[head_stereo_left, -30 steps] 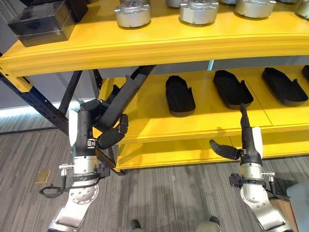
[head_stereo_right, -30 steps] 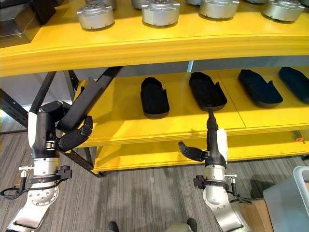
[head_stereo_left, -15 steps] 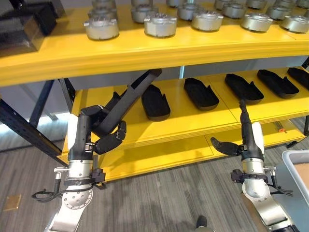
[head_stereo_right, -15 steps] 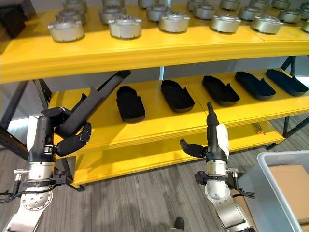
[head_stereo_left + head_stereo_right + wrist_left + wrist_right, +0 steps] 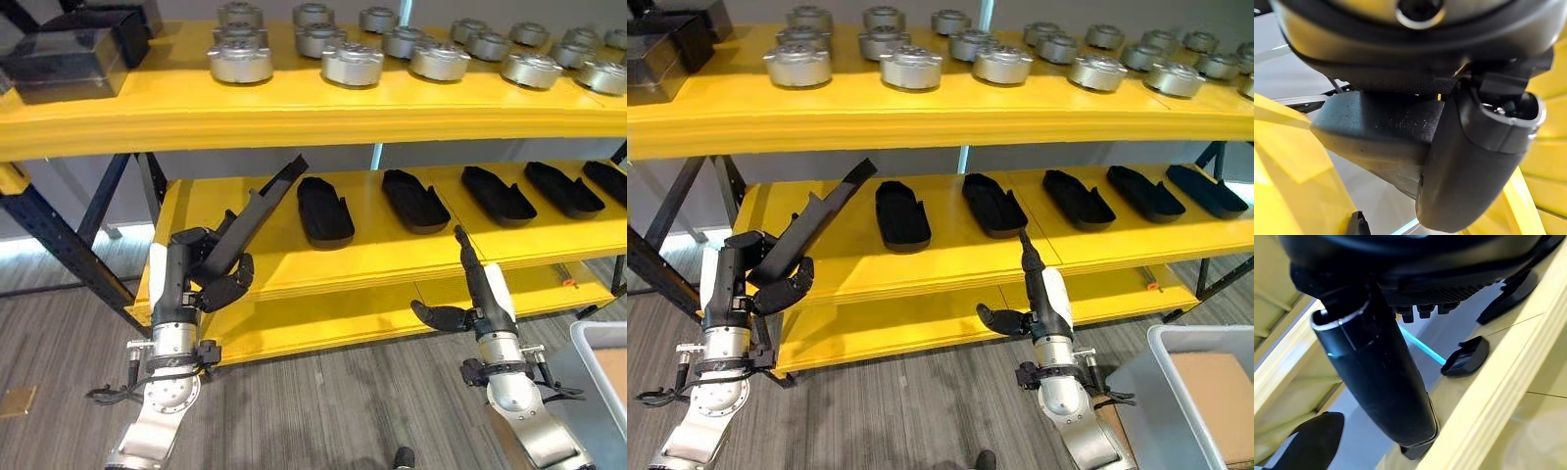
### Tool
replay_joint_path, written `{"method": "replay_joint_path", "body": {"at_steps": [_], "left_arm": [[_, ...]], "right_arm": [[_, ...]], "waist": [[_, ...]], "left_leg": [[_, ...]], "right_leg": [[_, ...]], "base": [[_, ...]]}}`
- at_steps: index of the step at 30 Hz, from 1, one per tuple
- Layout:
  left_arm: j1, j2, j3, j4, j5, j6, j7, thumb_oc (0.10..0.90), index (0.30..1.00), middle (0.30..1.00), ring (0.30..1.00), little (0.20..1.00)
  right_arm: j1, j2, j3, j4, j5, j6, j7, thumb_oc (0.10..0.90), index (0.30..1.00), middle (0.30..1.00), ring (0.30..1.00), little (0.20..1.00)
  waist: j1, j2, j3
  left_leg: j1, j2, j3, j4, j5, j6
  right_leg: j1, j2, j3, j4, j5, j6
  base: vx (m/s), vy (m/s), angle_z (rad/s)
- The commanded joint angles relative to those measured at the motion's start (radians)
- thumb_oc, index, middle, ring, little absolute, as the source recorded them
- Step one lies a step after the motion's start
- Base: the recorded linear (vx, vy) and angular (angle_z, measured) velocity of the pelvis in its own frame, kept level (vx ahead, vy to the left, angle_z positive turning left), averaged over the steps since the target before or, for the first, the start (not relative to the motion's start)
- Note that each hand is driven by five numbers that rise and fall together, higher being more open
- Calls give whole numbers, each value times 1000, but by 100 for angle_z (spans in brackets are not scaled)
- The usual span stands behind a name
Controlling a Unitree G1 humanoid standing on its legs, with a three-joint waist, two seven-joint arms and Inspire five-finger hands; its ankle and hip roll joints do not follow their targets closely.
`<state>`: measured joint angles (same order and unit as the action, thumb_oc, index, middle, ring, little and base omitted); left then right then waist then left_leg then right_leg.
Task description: Move parts from the plastic box to the shelf.
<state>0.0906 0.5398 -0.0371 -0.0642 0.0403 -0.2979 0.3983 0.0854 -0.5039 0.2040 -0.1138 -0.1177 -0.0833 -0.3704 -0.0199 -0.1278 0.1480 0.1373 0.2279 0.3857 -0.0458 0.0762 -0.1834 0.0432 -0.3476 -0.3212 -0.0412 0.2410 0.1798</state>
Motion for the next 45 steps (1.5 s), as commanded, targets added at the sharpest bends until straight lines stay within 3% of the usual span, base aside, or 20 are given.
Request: {"method": "replay_joint_path", "body": {"at_steps": [1,2,3,5,9,12,18,27,29,33,37,40,41,43,45], "left_arm": [[-90,18,91,-145,-22,-76,40,400,300,300,300,300],[-87,13,96,-156,-18,-76,33,400,300,300,300,300],[-86,12,89,-162,-33,-82,19,400,300,300,300,300],[-93,9,81,-167,-45,-76,10,400,300,300,300,300],[-84,-4,44,-175,-9,-69,83,400,300,300,300,300],[-80,-4,38,-175,-10,-76,85,400,300,300,300,300],[-65,4,42,-175,-14,-89,74,400,300,300,300,300],[-37,13,62,-185,-21,-92,28,400,300,300,300,300],[-54,18,60,-191,-10,-86,41,400,300,300,300,300],[-102,25,40,-185,6,-57,106,400,300,300,300,300],[-126,13,25,-172,15,-51,140,400,300,300,300,300],[-131,6,16,-154,21,-54,158,400,300,300,300,300],[-119,7,15,-159,29,-47,168,400,300,300,300,300],[-106,3,19,-169,37,-34,165,400,300,300,300,300],[-101,6,33,-172,37,-35,147,400,300,300,300,300]], "right_arm": [[-130,-37,-72,-96,10,-110,-7,900,1000,1000,1000,1000],[-126,-36,-76,-86,13,-116,-6,900,1000,1000,1000,1000],[-109,-42,-73,-87,17,-109,-26,900,1000,1000,1000,1000],[-78,-49,-79,-111,-5,-100,-41,900,1000,1000,1000,1000],[-47,-86,-98,-108,41,-157,-25,900,1000,1000,1000,1000],[-52,-96,-98,-107,51,-167,-33,900,1000,1000,1000,1000],[-57,-89,-88,-90,128,-169,-8,900,1000,1000,1000,1000],[-55,-67,-88,-97,117,-202,-31,900,1000,1000,1000,1000],[-64,-68,-84,-120,50,-206,-40,900,1000,1000,1000,1000],[-100,-87,-65,-112,30,-219,-42,900,1000,1000,1000,1000],[-100,-109,-72,-82,76,-230,-39,900,1000,1000,1000,1000],[-93,-106,-62,-59,92,-239,-11,900,1000,1000,1000,1000],[-88,-106,-44,-60,192,-199,42,900,1000,1000,1000,1000],[-69,-91,-28,-56,393,-124,190,900,1000,1000,1000,1000],[-40,-81,-30,-59,421,-136,242,900,1000,1000,1000,1000]], "waist": [[16,83,17],[10,75,17],[-11,71,20],[-39,65,16],[-60,66,9],[-61,73,7],[-59,90,0],[-54,103,-3],[-56,107,2],[-67,113,20],[-78,119,48],[-84,132,52],[-73,137,54],[-65,125,47],[-70,118,37]], "left_leg": [[47,-50,-5,9,-75,85],[46,-55,-21,7,-83,86],[41,-64,-74,11,-100,98],[32,-70,-115,5,-96,105],[27,-30,-82,4,-68,71],[26,-16,-77,-3,-55,61],[34,-4,-65,-32,-34,47],[42,-6,-76,-39,-42,47],[36,-4,-93,-29,-42,50],[8,23,-116,70,-45,45],[-117,92,-65,334,79,5],[-145,58,-70,274,74,22],[-129,17,-100,173,70,31],[-107,-8,-132,105,50,51],[-79,-20,-129,54,36,58]], "right_leg": [[8,46,-87,97,-107,63],[4,69,-56,19,-84,68],[-20,87,45,-25,-61,68],[-22,114,136,-39,-77,67],[16,157,112,-40,-126,22],[28,162,107,-42,-137,12],[32,157,88,-46,-142,12],[27,150,90,-46,-138,21],[42,162,103,-40,-154,6],[20,183,132,46,-210,-34],[22,211,88,75,-242,-91],[28,224,88,69,-243,-88],[41,227,94,71,-251,-77],[45,216,102,64,-242,-70],[53,210,97,51,-235,-64]], "base": [[198,-182,-51],[222,-314,-87],[193,-296,-68],[147,-238,63],[102,-160,82],[43,-44,-5],[13,-12,-2],[47,-76,1],[73,-212,3],[27,-223,7],[-7,-176,20],[57,28,47],[114,120,28],[96,98,2],[58,53,-27]]}}
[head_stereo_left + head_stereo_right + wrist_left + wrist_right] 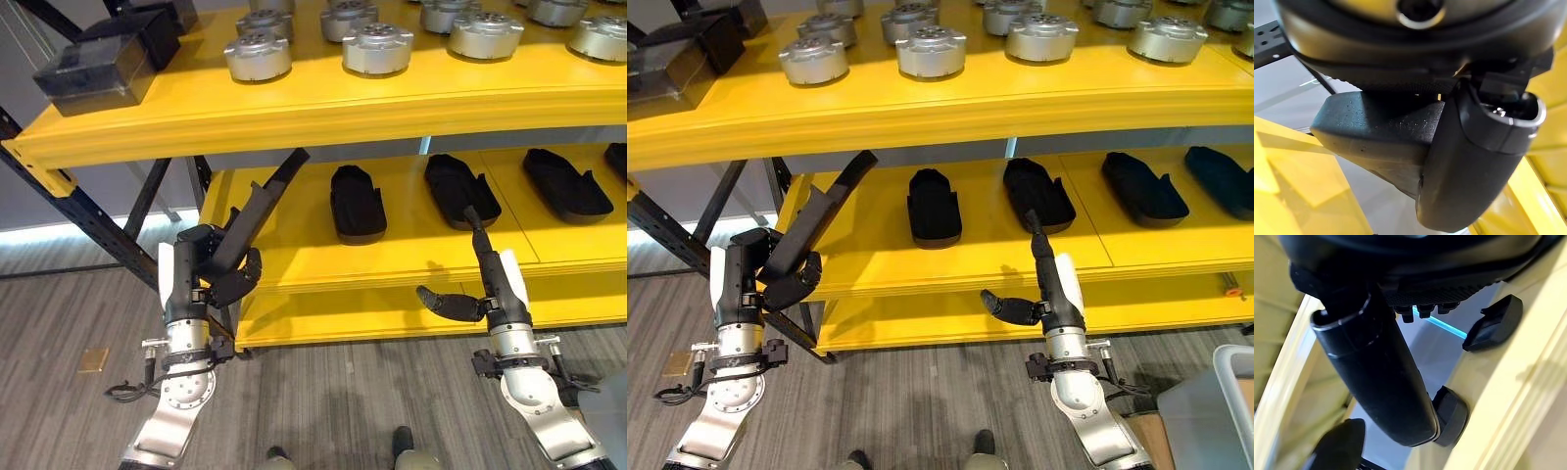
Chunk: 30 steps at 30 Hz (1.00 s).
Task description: Move parts from the plastic box to the shelf.
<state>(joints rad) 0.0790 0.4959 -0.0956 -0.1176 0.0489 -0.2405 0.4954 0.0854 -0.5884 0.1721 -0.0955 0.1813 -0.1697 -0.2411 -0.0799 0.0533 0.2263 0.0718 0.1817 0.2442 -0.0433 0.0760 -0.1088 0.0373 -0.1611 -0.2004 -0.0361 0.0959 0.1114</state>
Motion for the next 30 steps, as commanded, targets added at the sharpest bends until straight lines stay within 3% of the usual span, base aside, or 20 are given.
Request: {"method": "replay_joint_path", "body": {"at_steps": [1,6,8,13,30], "left_arm": [[-89,52,100,-115,19,-97,37,400,300,300,300,300],[-88,46,108,-83,14,-121,-21,400,300,300,300,300],[-94,39,99,-71,17,-120,-43,400,300,300,300,300],[-95,33,97,-78,17,-113,-55,400,300,300,300,300],[-64,37,115,-100,-3,-115,-71,400,300,300,300,300]], "right_arm": [[-26,5,-3,-82,114,-64,133,900,1000,1000,1000,1000],[-8,30,5,-112,197,-37,255,900,1000,1000,1000,1000],[-23,46,17,-105,122,-39,247,900,1000,1000,1000,1000],[-28,52,18,-129,96,-15,241,900,1000,1000,1000,1000],[-18,62,-7,-138,100,-24,229,900,1000,1000,1000,1000]], "waist": [[-11,-66,-49],[-10,-75,-78],[-6,-81,-94],[-4,-89,-99],[-2,-97,-109]], "left_leg": [[4,23,14,26,35,-17],[60,16,14,-37,10,-23],[75,12,26,-44,-7,-19],[83,6,40,-44,-19,-14],[89,5,51,-44,-33,-9]], "right_leg": [[65,23,-28,36,-85,10],[87,14,-33,1,-68,30],[101,10,-41,-25,-56,41],[105,7,-46,-34,-48,47],[100,8,-43,-51,-34,54]], "base": [[54,38,-18],[96,33,6],[103,26,11],[43,10,4],[3,-1,-2]]}}
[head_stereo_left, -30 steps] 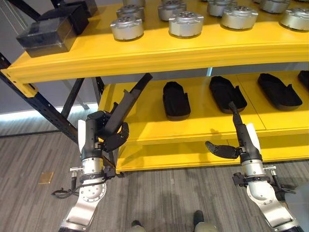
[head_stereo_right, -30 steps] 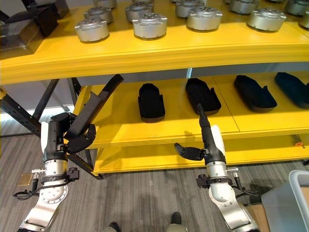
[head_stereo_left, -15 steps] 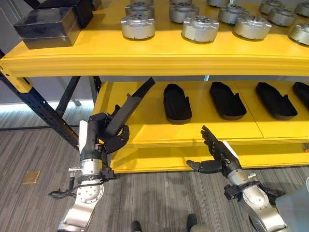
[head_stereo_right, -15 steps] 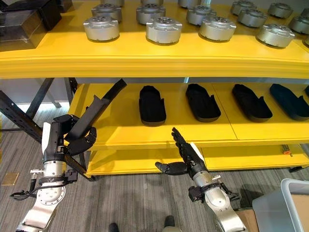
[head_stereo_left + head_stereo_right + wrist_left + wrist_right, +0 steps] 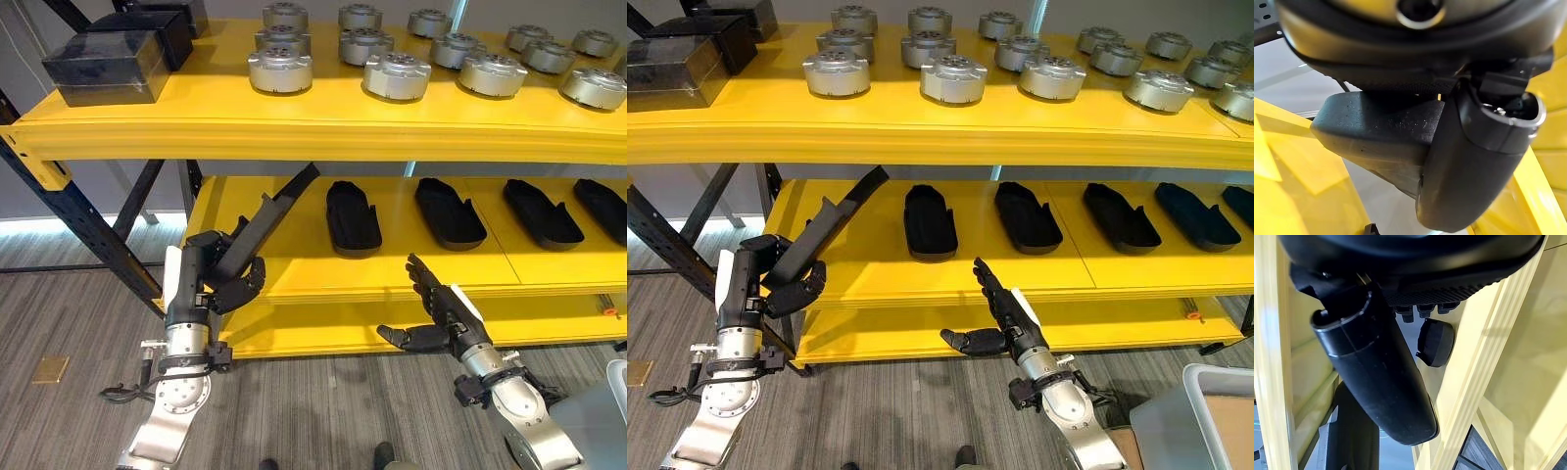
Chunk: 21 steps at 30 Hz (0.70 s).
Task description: Move parts from the plastic box to the shelf.
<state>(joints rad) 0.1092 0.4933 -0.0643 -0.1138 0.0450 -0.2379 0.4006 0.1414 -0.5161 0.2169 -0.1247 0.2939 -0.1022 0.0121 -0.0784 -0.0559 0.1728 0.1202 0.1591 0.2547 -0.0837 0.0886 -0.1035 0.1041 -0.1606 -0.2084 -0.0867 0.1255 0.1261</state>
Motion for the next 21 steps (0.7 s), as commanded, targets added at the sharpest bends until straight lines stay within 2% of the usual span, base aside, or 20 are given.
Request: {"method": "replay_joint_path", "body": {"at_steps": [1,21], "left_arm": [[-91,75,66,-50,81,-33,-186,400,300,300,300,300],[-74,81,75,-58,75,-28,-171,400,300,300,300,300]], "right_arm": [[-153,-4,-125,-42,-84,-153,-47,900,1000,1000,1000,1000],[-145,-13,-123,-32,-96,-137,-44,900,1000,1000,1000,1000]], "waist": [[24,44,-51],[31,47,-48]], "left_leg": [[41,41,128,-4,-45,-9],[37,43,124,-4,-42,-14]], "right_leg": [[47,-28,-161,17,-68,54],[48,-29,-174,8,-61,55]], "base": [[-17,-12,-5],[-2,-1,1]]}}
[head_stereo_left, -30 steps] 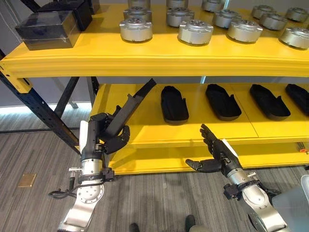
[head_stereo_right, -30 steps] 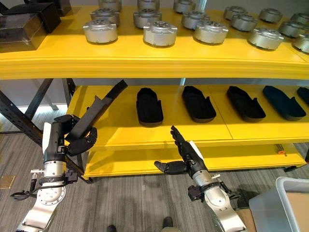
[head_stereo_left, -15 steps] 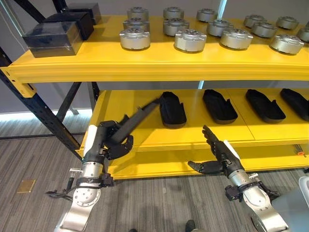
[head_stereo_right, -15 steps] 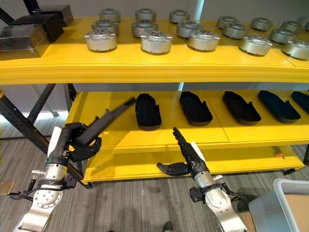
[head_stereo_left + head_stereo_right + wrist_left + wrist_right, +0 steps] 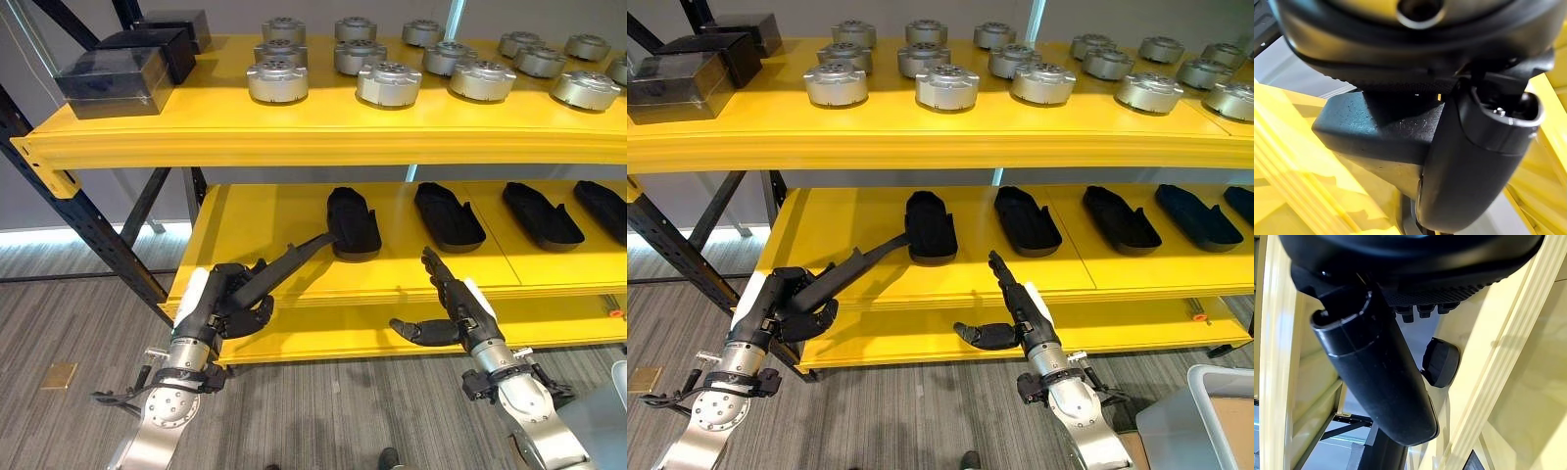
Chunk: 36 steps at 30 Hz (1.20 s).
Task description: Move parts from the plastic box to the shelf.
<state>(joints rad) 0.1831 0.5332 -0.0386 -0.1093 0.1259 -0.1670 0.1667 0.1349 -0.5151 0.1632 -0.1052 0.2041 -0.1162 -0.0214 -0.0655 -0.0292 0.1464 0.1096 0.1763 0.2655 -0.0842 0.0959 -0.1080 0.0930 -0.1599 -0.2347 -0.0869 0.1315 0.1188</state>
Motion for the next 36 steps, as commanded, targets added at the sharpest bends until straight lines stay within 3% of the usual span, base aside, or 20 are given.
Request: {"method": "replay_joint_path", "body": {"at_steps": [1,21,26,31,34,36], "left_arm": [[-147,41,50,-63,-6,-99,63,400,300,300,300,300],[-129,22,99,-63,-54,-88,162,400,300,300,300,300],[-132,23,108,-78,-37,-140,184,400,300,300,300,300],[-169,25,91,-74,-42,-168,208,400,300,300,300,300],[-201,16,73,-79,-62,-166,176,400,300,300,300,300],[-223,14,67,-82,-69,-148,163,400,300,300,300,300]], "right_arm": [[-139,-14,-70,-52,-7,-123,-10,900,1000,1000,1000,1000],[-164,-20,-49,-82,-77,-155,-30,900,1000,1000,1000,1000],[-181,-44,-43,-87,-58,-153,-8,900,1000,1000,1000,1000],[-182,-53,-72,-95,-75,-204,-89,900,1000,1000,1000,1000],[-181,-39,-86,-109,47,-183,-59,900,1000,1000,1000,1000],[-181,-17,-93,-120,28,-196,-49,900,1000,1000,1000,1000]], "waist": [[18,20,-21],[41,12,-14],[53,4,-1],[52,-15,9],[54,-21,22],[57,-25,31]], "left_leg": [[48,26,113,-3,-49,-9],[53,22,104,-3,-47,-11],[46,13,88,24,-53,-7],[30,-27,51,94,-111,37],[19,-46,38,116,-128,61],[19,-58,40,116,-133,79]], "right_leg": [[59,-30,-148,8,-67,62],[68,-29,-157,7,-68,61],[60,-33,-141,28,-75,55],[43,-53,-89,108,-103,61],[27,-65,-83,172,-121,65],[0,-78,-103,238,-105,74]], "base": [[0,0,0],[1,2,0],[14,128,1],[23,240,1],[-1,209,0],[2,144,0]]}}
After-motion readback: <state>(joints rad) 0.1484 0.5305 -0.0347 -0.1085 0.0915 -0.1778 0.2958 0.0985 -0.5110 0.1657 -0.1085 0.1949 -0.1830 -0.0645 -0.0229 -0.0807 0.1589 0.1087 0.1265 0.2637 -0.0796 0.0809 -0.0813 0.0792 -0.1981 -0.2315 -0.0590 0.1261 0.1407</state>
